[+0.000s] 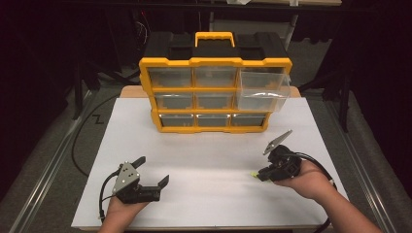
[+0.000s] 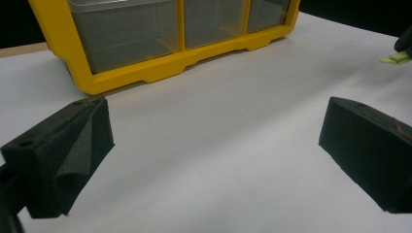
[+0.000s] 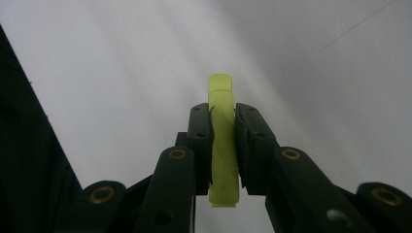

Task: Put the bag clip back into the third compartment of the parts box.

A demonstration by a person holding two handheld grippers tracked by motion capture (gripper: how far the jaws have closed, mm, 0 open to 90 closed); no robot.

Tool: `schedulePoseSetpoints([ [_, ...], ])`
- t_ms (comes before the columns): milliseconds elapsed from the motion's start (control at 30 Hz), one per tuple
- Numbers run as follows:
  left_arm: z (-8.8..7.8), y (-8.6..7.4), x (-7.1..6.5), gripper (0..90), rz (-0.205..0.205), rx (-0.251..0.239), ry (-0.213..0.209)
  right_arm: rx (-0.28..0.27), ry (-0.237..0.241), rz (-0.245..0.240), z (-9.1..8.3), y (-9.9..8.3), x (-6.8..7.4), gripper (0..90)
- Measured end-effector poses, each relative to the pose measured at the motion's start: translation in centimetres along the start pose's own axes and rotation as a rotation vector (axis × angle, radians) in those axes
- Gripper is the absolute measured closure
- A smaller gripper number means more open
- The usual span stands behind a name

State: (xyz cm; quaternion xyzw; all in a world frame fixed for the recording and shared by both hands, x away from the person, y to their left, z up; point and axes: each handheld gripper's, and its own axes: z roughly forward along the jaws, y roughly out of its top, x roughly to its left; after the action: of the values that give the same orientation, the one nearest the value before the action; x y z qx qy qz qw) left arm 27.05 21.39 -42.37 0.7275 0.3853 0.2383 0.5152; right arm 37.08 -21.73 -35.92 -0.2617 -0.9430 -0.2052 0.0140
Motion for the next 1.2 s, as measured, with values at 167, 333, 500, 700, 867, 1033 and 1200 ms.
schedulePoseSetpoints([
  [167,0.0,0.0,-0.1,0.4,0.007,-0.003,-0.001,0.027,0.011,-0.018,-1.0,0.6,0.1,78.7],
  [333,0.0,0.0,0.0,0.4,0.003,-0.003,0.003,0.053,0.013,-0.039,-2.2,1.3,0.2,78.7],
  [500,0.0,0.0,-0.1,0.4,0.004,-0.003,0.002,0.059,0.018,-0.046,-3.5,2.0,0.2,78.7],
  [700,0.0,0.0,0.0,0.4,0.005,-0.004,-0.003,0.065,0.013,-0.060,-5.4,2.7,0.4,78.7],
  [867,-0.1,0.0,-0.1,0.4,-0.002,-0.007,-0.005,0.076,0.023,-0.075,-7.0,3.4,0.5,78.7],
  [1033,0.0,0.0,0.0,0.4,-0.006,-0.004,-0.005,0.098,0.030,-0.094,-7.9,4.3,0.6,78.8],
  [1200,0.0,0.0,0.0,0.4,-0.005,-0.004,-0.006,0.101,0.041,-0.097,-9.1,5.2,0.7,78.8],
])
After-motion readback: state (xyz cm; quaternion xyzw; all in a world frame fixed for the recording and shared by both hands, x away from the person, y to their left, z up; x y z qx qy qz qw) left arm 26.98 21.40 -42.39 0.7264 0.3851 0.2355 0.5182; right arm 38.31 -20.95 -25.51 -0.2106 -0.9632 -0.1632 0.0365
